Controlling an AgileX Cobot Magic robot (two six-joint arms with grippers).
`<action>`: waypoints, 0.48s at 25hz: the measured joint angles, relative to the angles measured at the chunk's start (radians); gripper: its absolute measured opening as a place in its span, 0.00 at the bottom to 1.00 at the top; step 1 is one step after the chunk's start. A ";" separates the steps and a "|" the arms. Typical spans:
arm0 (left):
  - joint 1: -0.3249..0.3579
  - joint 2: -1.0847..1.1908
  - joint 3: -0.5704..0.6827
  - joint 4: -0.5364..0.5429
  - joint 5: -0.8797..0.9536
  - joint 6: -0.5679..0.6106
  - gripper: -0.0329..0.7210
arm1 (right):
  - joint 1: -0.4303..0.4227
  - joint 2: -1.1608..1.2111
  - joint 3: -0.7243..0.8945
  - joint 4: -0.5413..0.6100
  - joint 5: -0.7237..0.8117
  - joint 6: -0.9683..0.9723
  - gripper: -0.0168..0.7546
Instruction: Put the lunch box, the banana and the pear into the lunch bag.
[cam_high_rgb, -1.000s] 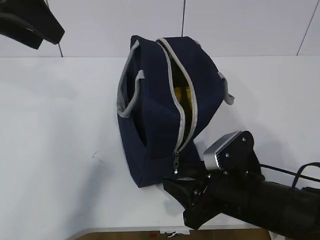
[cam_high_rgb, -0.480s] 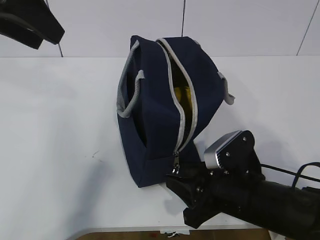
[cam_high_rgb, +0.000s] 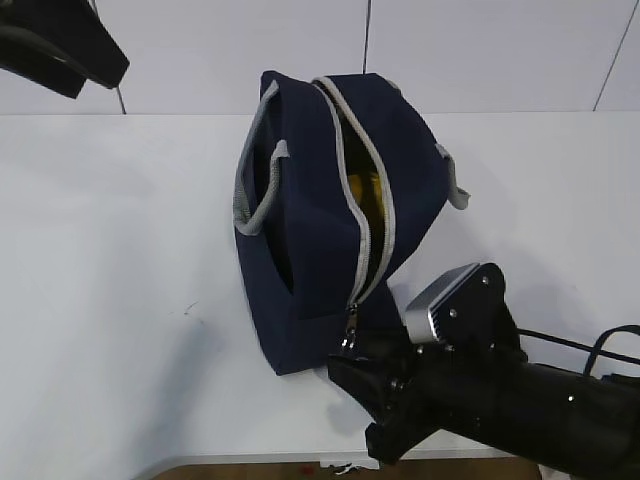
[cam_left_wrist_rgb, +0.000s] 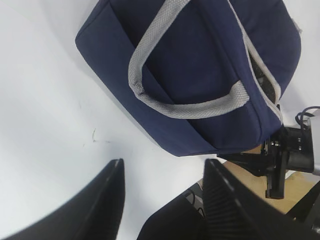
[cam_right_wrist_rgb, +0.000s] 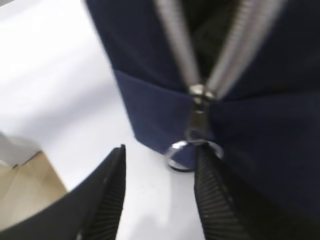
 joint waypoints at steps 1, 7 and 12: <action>0.000 0.000 0.000 0.000 0.000 0.000 0.55 | 0.000 0.000 -0.004 -0.020 0.000 0.000 0.48; 0.000 0.000 0.000 -0.004 0.000 0.000 0.55 | 0.000 0.000 -0.006 -0.071 0.026 0.000 0.48; 0.000 0.000 0.000 -0.009 0.000 0.000 0.55 | 0.000 0.000 -0.006 -0.053 0.061 0.004 0.48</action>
